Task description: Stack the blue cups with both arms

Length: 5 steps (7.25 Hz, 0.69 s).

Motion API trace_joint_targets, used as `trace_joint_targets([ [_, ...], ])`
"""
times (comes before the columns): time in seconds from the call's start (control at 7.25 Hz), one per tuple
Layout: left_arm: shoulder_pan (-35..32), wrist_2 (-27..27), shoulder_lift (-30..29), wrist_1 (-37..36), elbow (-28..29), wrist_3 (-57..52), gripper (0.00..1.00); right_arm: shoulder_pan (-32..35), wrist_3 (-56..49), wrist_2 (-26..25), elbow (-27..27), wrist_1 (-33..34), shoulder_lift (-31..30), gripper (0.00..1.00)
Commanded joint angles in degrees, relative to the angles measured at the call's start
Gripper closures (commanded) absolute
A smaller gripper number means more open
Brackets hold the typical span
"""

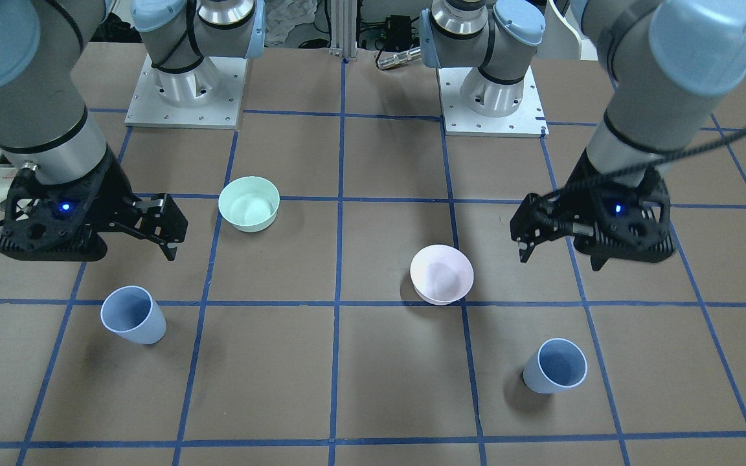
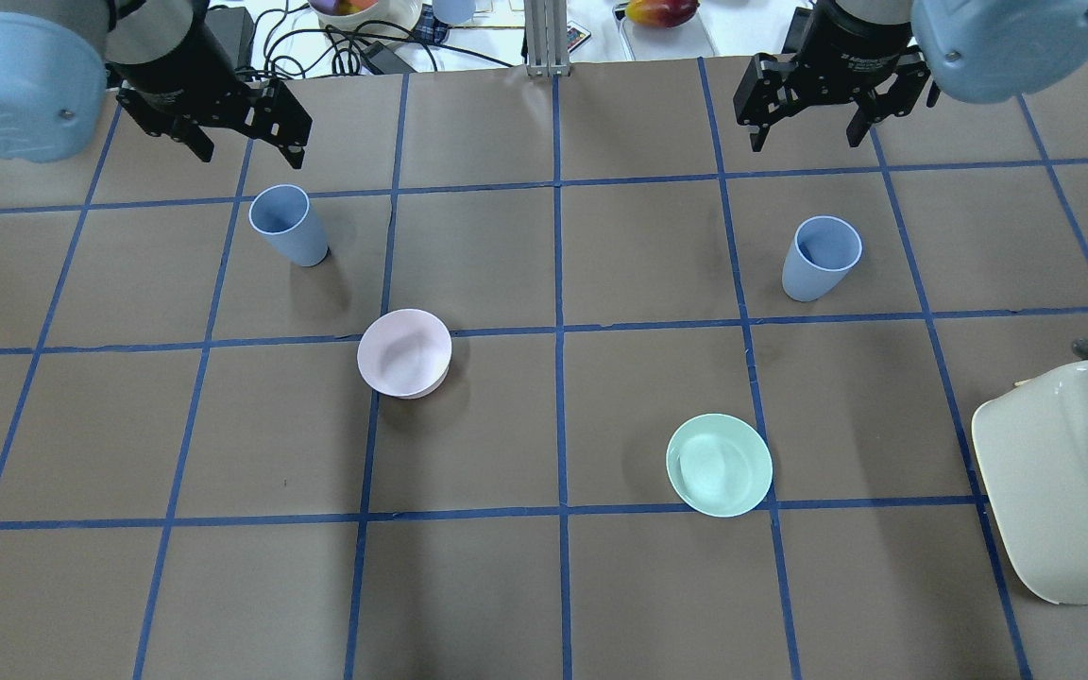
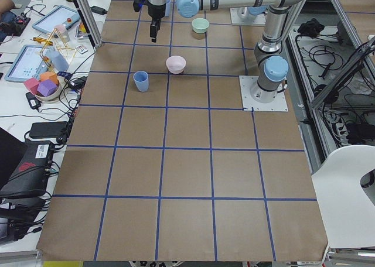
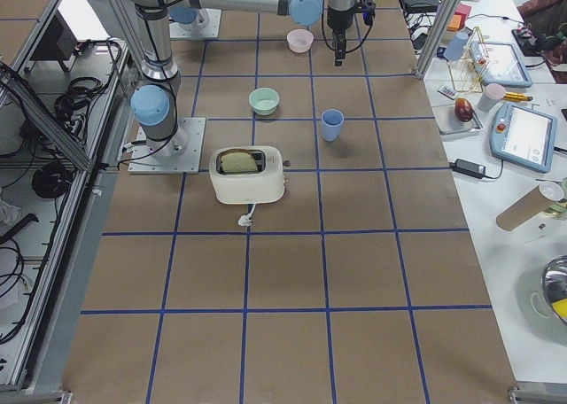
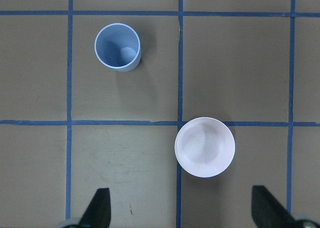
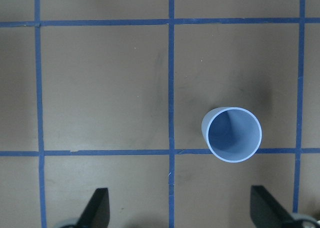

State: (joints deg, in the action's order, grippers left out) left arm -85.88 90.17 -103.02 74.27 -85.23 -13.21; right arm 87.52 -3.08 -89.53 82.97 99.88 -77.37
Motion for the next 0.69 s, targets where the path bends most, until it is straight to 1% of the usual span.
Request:
trace_joint_targets([
  [0.0, 0.2, 0.4, -10.6, -5.8, 2.9, -2.0, 0.00, -8.6, -7.8, 0.6, 0.4, 3.1, 4.1, 0.00],
  [0.14, 0.2, 0.9, -14.3, -5.8, 4.9, -1.5, 0.00, -9.7, -11.2, 0.5, 0.6, 4.2, 6.3, 0.00],
  [0.28, 0.3, 1.1, -17.1, -5.8, 5.1, -1.4, 0.00, -10.3, -11.7, 0.6, 0.7, 6.9, 8.5, 0.01],
  [0.41, 0.7, 3.2, -18.7, -5.7, 5.2, -1.2, 0.00, -11.0, -11.8, 0.7, 1.7, 8.1, 9.8, 0.02],
  [0.55, 0.8, 3.1, -19.6, -5.7, 4.5, -1.2, 0.06, -11.0, -11.8, 0.8, 4.6, 10.8, 10.4, 0.03],
])
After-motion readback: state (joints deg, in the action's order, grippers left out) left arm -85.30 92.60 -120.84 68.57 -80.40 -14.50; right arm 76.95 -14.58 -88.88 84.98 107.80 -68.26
